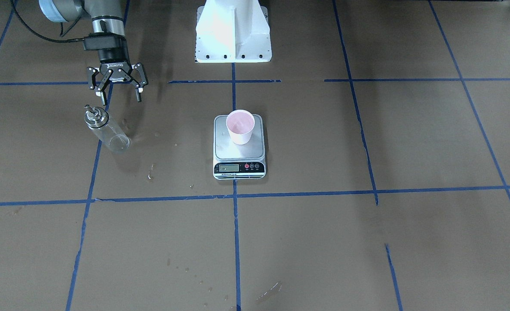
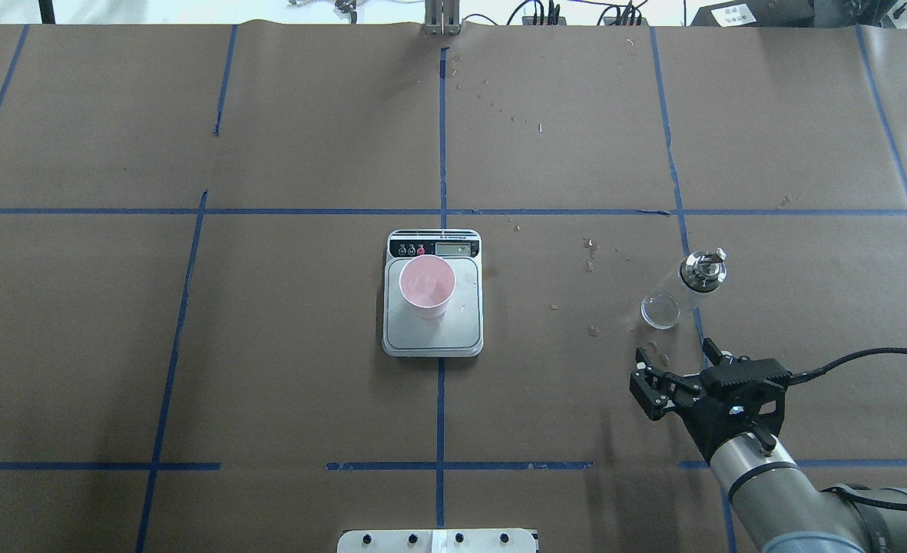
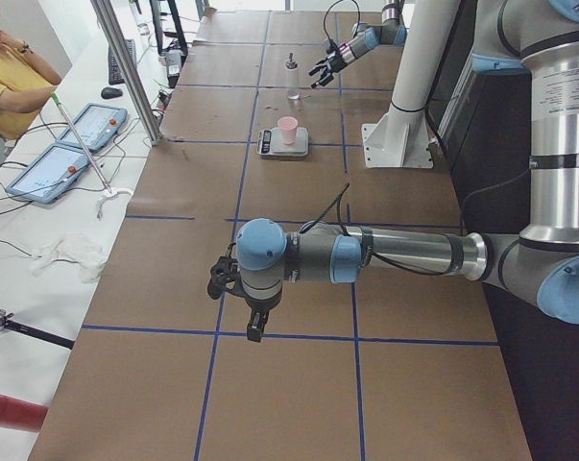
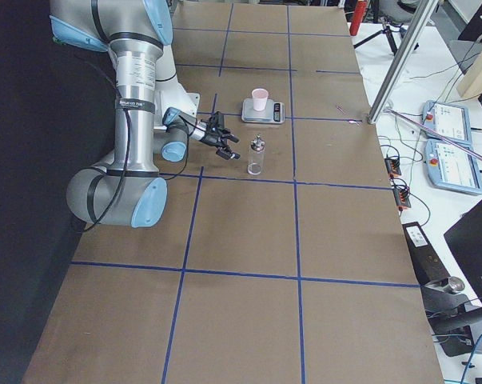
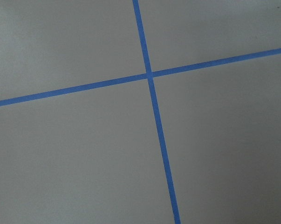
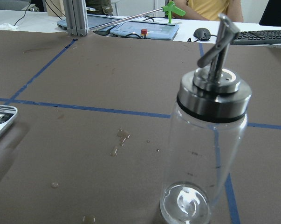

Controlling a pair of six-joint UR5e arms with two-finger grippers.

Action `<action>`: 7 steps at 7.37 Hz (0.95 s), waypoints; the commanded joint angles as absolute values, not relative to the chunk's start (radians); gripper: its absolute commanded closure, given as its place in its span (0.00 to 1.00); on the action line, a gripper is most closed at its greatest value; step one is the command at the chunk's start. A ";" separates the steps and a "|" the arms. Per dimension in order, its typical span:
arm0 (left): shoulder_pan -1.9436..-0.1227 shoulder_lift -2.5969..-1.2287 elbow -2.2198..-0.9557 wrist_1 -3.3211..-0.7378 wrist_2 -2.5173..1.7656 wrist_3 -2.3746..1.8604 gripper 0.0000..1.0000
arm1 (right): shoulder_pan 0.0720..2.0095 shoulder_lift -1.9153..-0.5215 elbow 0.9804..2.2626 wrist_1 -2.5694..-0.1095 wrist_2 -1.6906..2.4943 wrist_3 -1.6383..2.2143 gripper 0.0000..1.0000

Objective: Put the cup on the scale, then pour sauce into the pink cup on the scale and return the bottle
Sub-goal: 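Open the right gripper and withdraw it from the bottle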

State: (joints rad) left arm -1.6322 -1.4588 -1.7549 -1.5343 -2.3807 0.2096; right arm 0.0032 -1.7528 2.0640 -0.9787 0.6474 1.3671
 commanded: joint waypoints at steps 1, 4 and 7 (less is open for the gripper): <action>-1.632 -1.457 -1.755 -1.534 -2.381 0.210 0.00 | -0.006 -1.866 2.172 -0.979 0.720 1.350 0.00; -1.632 -1.456 -1.755 -1.536 -2.381 0.209 0.00 | 0.145 -1.981 2.090 -0.688 0.923 1.118 0.00; -1.632 -1.453 -1.755 -1.535 -2.381 0.213 0.00 | 0.632 -1.988 1.875 -0.413 1.467 0.805 0.00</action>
